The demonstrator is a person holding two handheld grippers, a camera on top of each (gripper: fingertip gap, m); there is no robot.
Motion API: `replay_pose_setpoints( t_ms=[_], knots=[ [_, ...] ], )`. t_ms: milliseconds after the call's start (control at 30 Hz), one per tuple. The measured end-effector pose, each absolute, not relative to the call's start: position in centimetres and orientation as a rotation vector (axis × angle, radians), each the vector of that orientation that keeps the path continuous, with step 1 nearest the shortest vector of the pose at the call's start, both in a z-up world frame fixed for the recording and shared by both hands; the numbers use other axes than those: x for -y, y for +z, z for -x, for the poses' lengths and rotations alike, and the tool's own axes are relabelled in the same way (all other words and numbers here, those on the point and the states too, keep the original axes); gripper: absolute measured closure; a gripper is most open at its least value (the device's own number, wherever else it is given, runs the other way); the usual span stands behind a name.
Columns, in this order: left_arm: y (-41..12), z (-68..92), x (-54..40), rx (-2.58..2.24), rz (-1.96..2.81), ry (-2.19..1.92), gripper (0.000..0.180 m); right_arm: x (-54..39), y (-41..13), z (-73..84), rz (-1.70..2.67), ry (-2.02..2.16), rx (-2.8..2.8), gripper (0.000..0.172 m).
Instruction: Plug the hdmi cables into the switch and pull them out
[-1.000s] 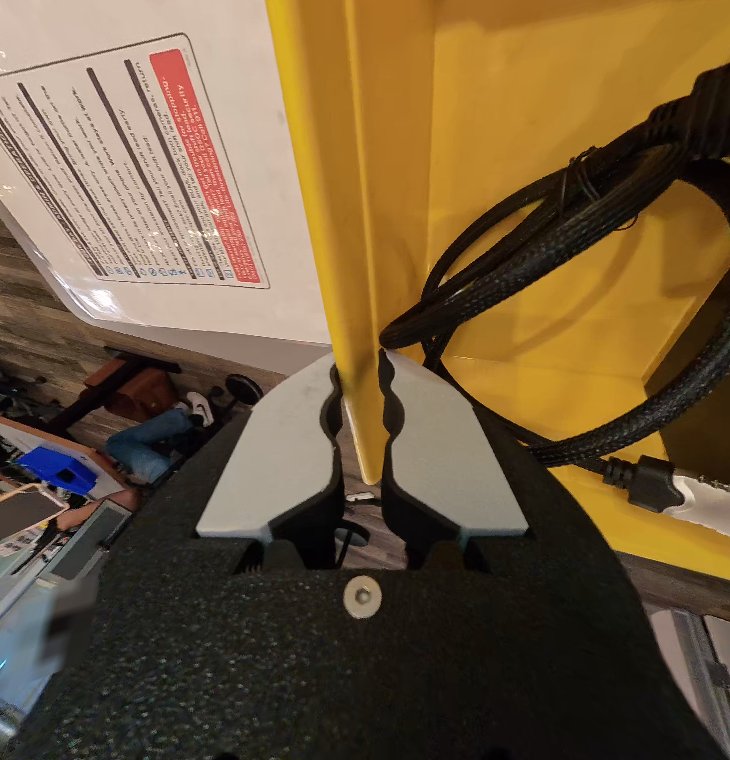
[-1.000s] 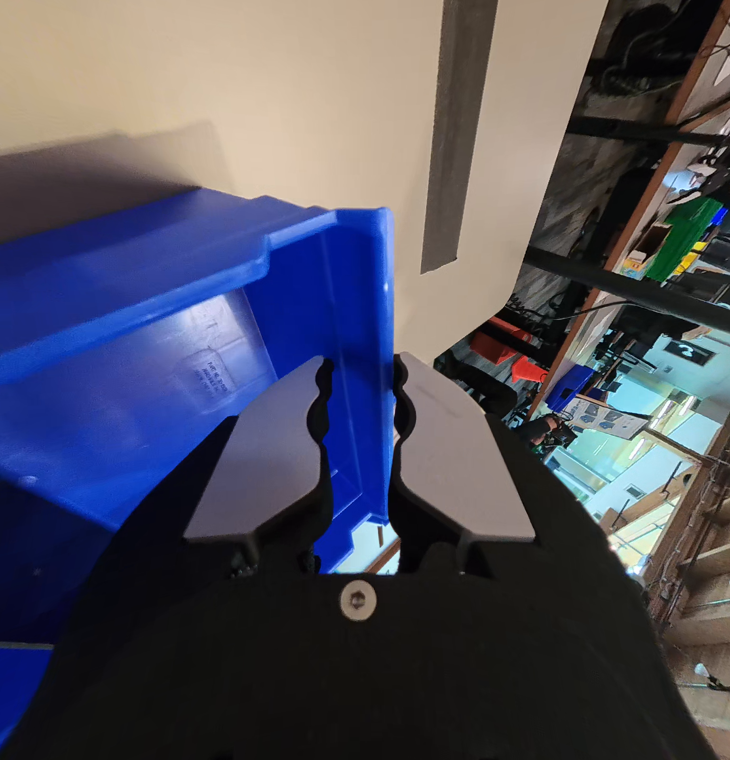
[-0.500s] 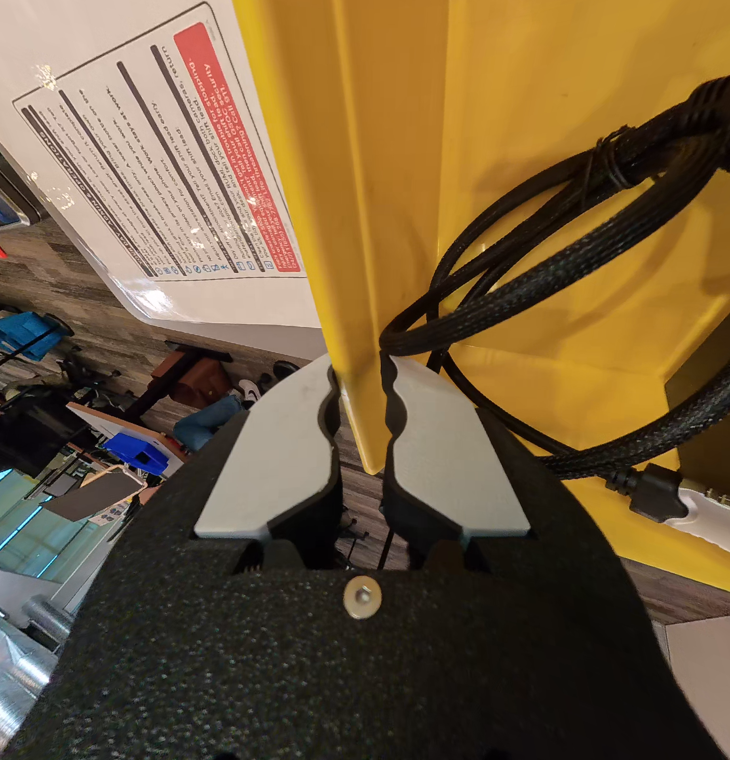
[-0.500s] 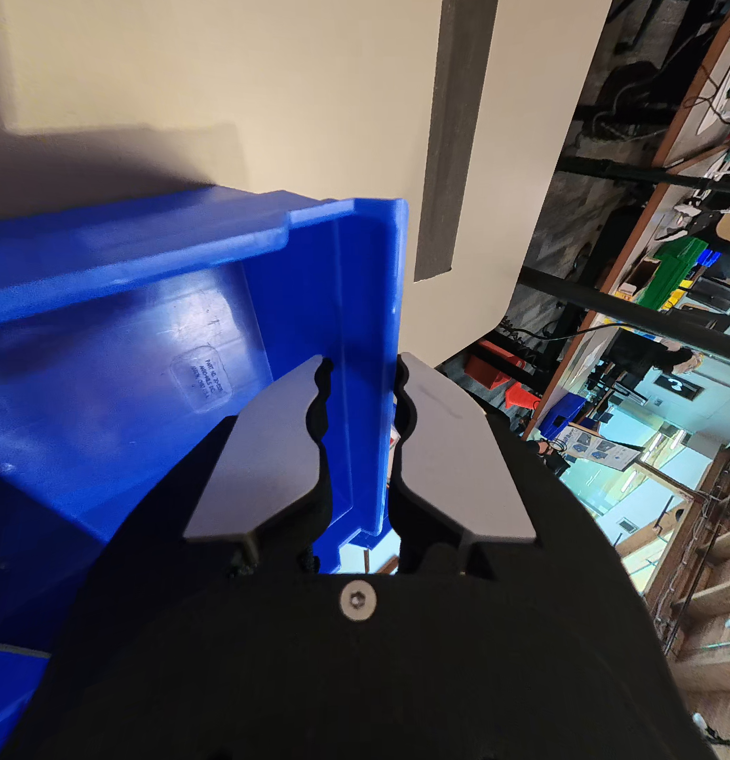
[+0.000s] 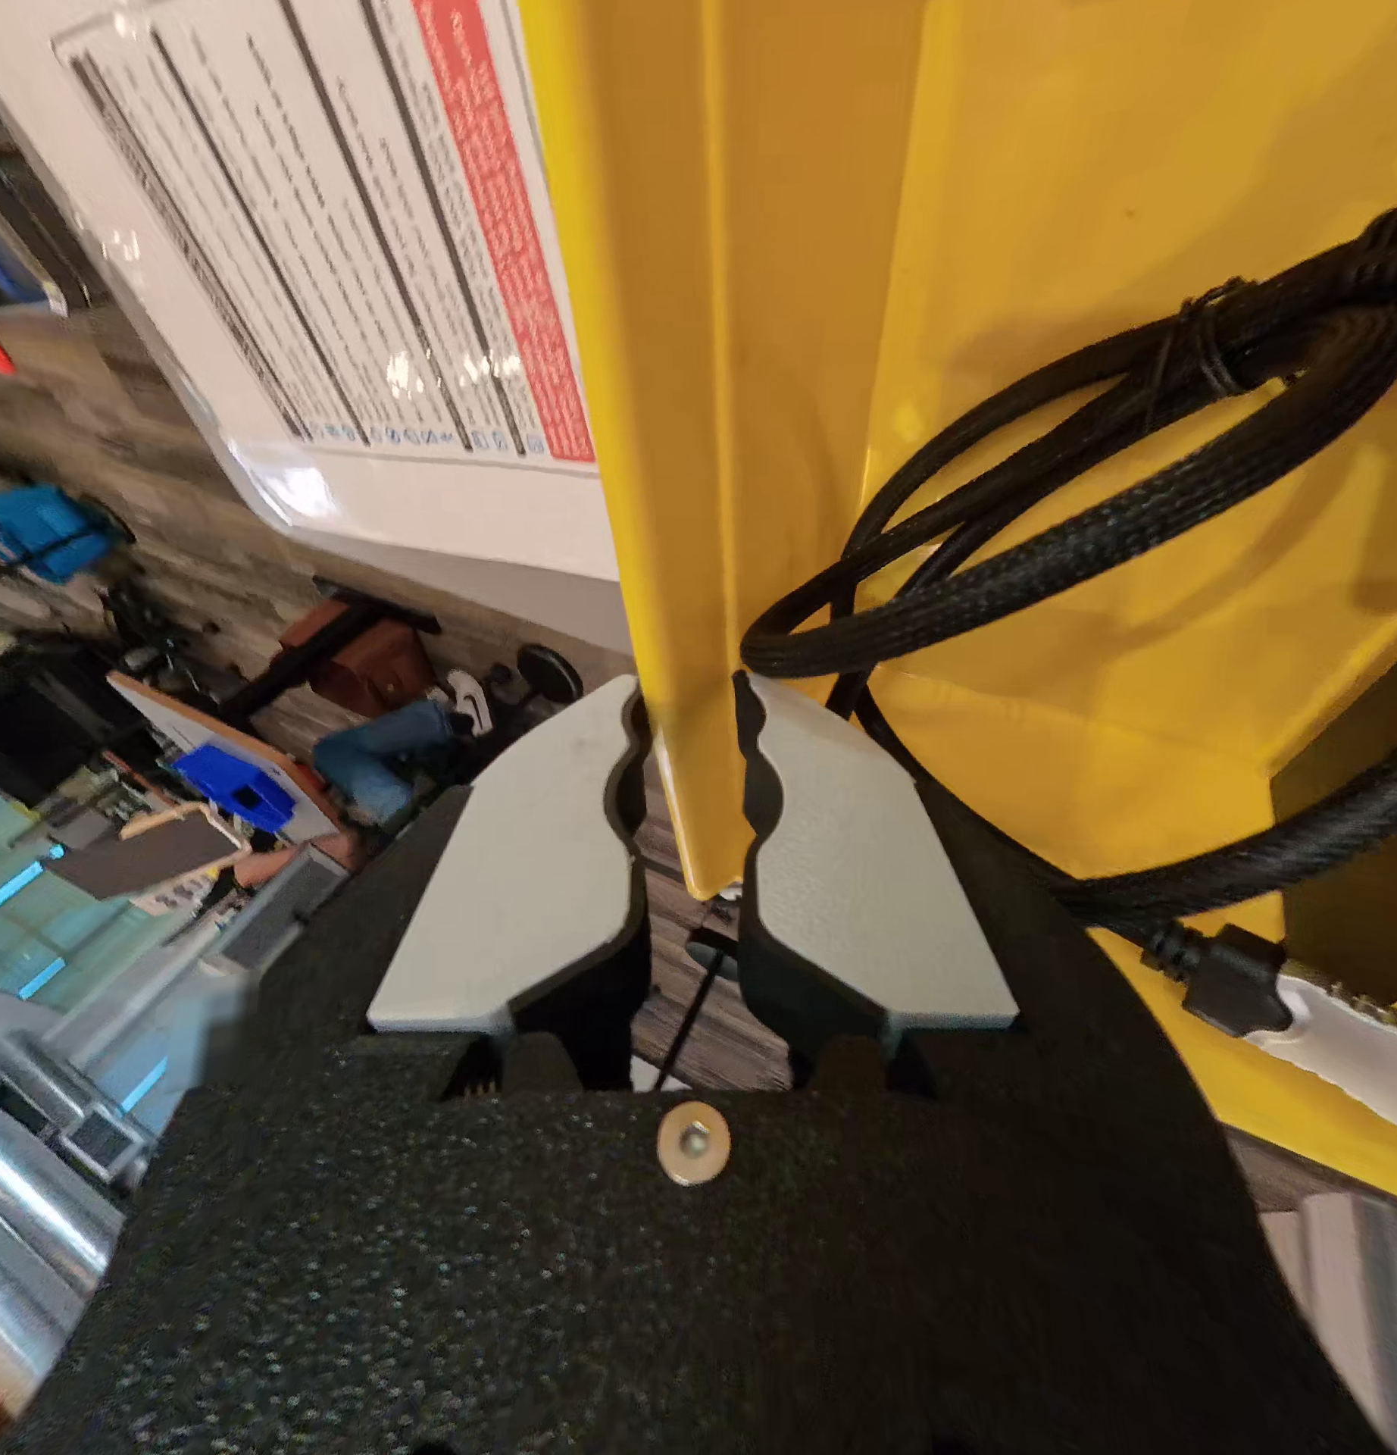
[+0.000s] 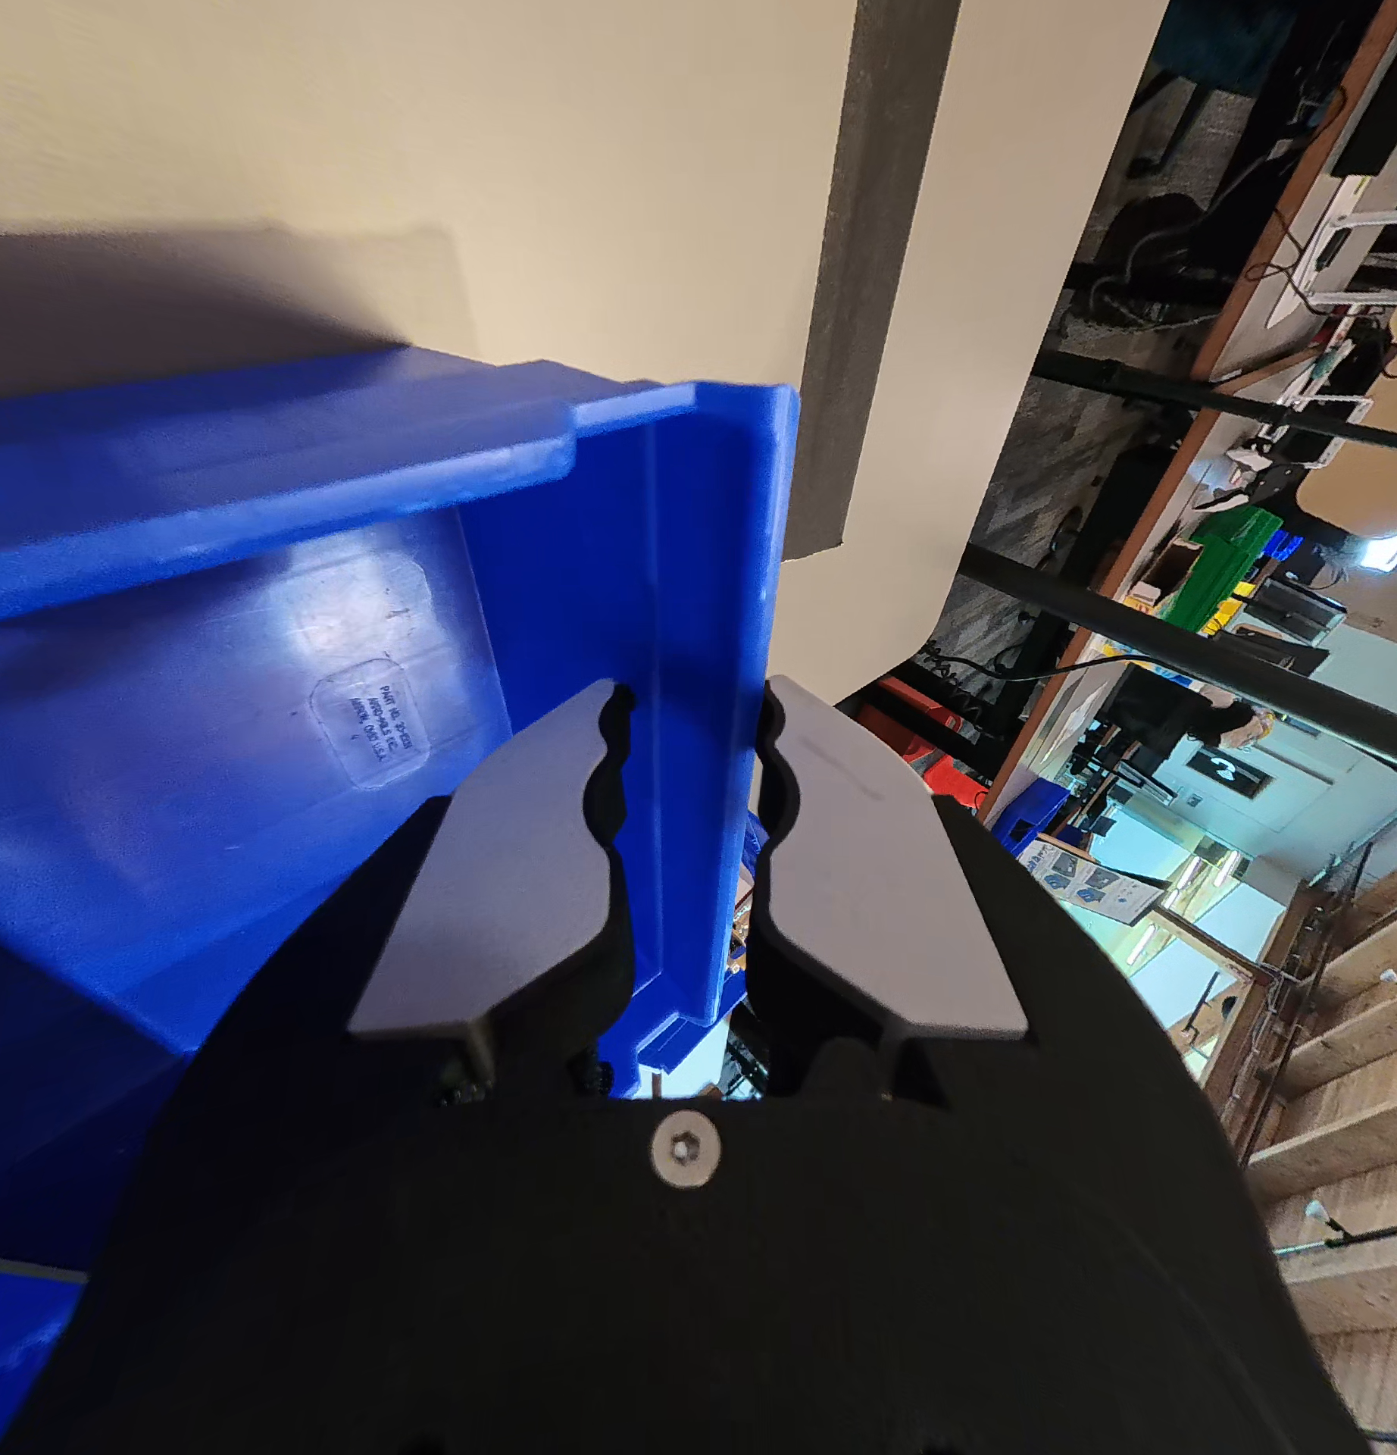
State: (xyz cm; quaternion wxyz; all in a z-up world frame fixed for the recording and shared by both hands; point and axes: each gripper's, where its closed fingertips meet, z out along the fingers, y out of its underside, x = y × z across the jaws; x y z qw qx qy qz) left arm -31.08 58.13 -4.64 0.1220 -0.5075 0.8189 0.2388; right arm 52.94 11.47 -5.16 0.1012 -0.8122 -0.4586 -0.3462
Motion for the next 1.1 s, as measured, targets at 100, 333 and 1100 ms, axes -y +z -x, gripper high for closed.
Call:
replay_pose_setpoints(
  t_ms=[100, 333, 1100],
  knots=[
    [-3.2, 31.2, -57.6, -2.277, 1.518, 0.629, 0.158, -11.3, -4.5, -53.0, 2.363, -1.087, 1.306, 0.144],
    [6.5, 25.5, -53.0, -1.752, 1.394, 0.373, 0.132, -8.3, 0.8, -51.3, 2.376, -1.159, 0.949, 0.144],
    [5.6, 0.8, -10.8, -0.078, 1.075, -2.254, 0.154, 2.3, -3.6, 9.4, 1.581, 0.836, 0.926, 0.152]
  ],
)
